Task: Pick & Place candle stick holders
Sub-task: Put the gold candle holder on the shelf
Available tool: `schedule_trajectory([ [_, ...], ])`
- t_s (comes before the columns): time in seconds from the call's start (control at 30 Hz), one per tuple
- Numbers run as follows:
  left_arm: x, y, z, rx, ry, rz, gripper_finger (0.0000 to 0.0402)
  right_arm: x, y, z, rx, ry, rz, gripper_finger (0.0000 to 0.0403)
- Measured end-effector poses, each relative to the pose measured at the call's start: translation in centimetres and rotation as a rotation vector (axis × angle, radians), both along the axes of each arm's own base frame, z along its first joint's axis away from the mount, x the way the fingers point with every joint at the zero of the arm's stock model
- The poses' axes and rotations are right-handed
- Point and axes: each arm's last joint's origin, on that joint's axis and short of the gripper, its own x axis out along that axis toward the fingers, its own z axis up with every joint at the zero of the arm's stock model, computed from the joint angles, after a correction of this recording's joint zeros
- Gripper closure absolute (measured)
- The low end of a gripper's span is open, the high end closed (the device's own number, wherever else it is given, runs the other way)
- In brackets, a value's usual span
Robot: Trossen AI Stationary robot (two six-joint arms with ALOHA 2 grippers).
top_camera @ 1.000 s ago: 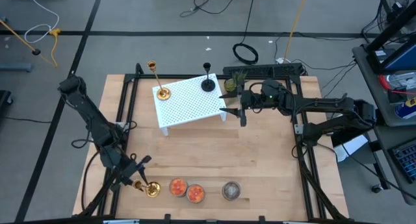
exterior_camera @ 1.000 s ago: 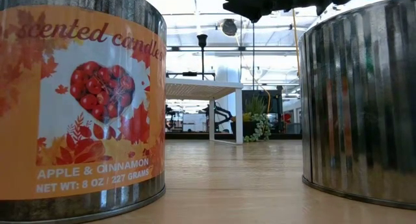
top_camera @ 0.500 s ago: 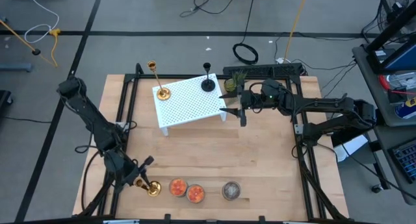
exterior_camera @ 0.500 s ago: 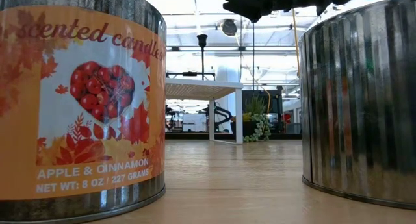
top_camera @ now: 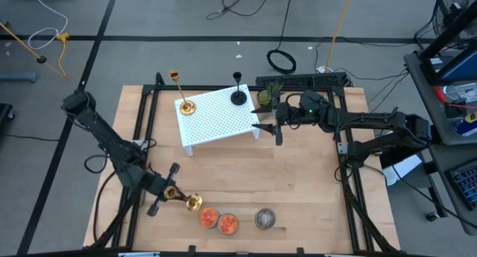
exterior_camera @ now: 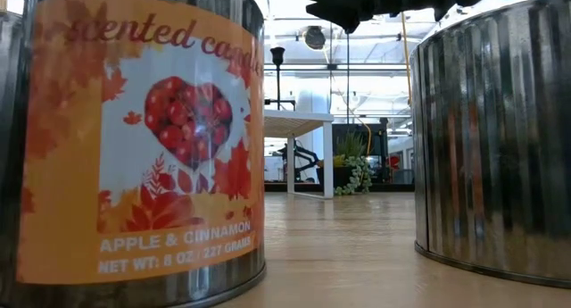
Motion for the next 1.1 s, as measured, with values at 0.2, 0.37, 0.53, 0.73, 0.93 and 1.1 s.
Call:
schedule_trajectory([
  [0.2,1.4,0.8,1.6,0.049,0.023,0.105,0.0386,0.1,0.7,0.0,0.038,0.002,0.022,0.0188],
  [0.37,3.0,1.6,3.6,0.039,-0.004,0.208,0.0386,1.4,3.3,-1.1,0.044,0.038,0.121,0.0188],
  [0.53,5.2,2.1,4.8,-0.029,0.01,0.322,0.0385,3.8,6.9,-2.8,0.035,-0.004,0.24,0.0188],
  [0.73,8.5,2.1,4.4,0.018,0.057,0.394,0.0384,6.0,9.7,-4.4,0.022,-0.144,0.269,0.0188],
  [0.93,12.0,2.6,4.0,0.049,0.097,0.472,0.0384,6.7,9.9,-5.4,0.027,-0.128,0.202,0.0188],
  [1.1,14.7,3.8,4.6,0.014,0.097,0.554,0.0384,6.7,9.9,-5.5,0.027,-0.123,0.207,0.0188],
])
